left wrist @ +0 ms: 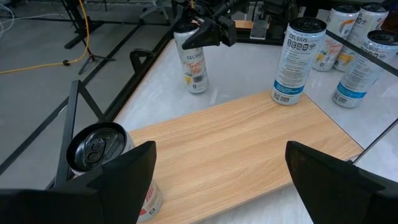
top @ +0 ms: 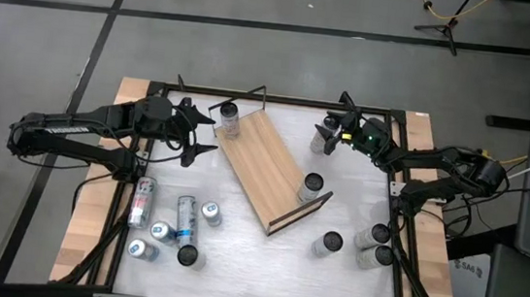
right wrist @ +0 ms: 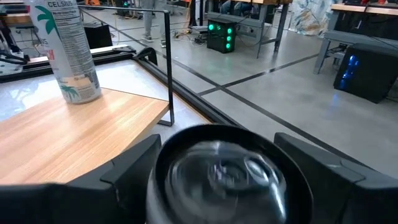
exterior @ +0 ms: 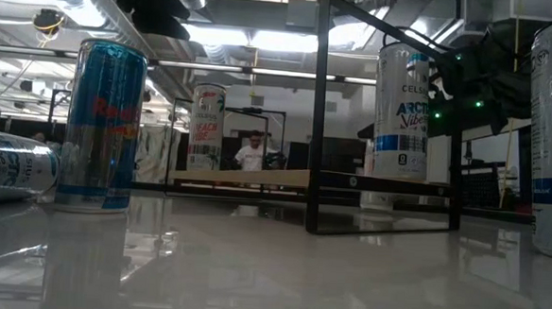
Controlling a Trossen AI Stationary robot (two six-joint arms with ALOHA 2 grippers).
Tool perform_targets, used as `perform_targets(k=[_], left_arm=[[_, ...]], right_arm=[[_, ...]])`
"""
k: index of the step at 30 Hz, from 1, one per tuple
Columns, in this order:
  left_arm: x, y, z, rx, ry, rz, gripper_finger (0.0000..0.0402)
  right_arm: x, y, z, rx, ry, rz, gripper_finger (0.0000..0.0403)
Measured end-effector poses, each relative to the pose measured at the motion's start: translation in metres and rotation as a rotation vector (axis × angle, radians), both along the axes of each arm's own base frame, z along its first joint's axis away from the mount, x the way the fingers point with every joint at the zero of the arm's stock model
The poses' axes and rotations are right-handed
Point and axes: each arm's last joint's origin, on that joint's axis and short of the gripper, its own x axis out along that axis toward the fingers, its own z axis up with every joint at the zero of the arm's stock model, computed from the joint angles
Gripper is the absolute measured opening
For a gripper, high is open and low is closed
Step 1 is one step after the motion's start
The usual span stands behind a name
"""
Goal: Place canned beverage on shelf
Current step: Put the top white-orange soda can on the shelf
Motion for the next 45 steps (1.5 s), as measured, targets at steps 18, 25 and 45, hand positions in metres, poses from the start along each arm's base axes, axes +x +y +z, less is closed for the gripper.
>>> perform_targets(k=[18,25,45], left_arm=[[0.0,0.0,0.0,0.0,0.0,0.0,0.035],[-0.0001,0.0,0.0,0.0,0.0,0.001,0.035],[0.0,0.0,0.0,0.0,0.0,0.0,0.035]], right_arm=[[0.0007,0.001,-0.0001,-0.017,0.011,0.046,0.0306],[0.0007,0.001,-0.0001,-0.017,0.011,0.046,0.0306],[0.0013,0.0011,0.0031,-0.034,-0.019,0.063,0.0306]])
